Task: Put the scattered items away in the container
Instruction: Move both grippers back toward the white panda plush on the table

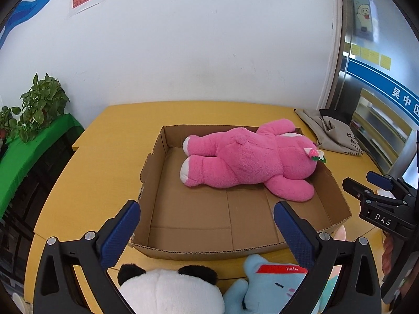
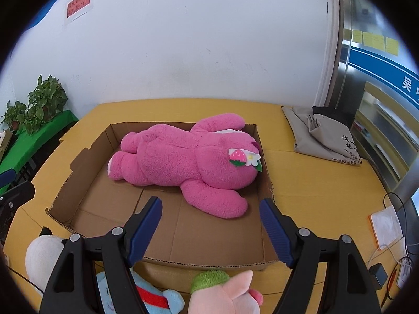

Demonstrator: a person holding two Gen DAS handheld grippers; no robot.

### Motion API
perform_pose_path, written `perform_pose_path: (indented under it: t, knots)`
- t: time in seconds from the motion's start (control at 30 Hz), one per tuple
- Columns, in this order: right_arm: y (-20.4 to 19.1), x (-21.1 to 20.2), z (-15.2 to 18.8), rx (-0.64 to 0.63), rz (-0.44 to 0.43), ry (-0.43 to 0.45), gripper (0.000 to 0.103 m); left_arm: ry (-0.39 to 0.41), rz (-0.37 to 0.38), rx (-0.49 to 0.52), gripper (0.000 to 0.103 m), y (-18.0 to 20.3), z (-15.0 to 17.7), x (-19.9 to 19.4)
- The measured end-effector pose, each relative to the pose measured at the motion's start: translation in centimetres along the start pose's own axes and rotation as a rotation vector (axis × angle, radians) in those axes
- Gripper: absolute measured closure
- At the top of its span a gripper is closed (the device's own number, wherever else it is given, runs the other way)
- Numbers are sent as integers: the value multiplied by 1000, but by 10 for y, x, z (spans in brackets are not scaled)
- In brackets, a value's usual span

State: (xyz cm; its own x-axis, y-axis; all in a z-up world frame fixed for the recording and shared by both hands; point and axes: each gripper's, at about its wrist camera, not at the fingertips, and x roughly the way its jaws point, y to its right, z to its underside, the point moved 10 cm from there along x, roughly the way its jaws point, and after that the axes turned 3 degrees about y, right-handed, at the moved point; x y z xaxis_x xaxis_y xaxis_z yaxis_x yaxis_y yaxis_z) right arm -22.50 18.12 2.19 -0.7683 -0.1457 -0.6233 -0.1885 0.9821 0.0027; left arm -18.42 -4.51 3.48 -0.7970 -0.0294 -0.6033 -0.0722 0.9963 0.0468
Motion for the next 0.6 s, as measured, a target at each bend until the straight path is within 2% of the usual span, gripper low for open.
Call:
perform_pose_path:
  t: [0.6]
  knots:
    - [-3,-5,4,0,4,1,26,-8,1,11,0,3,13,-5]
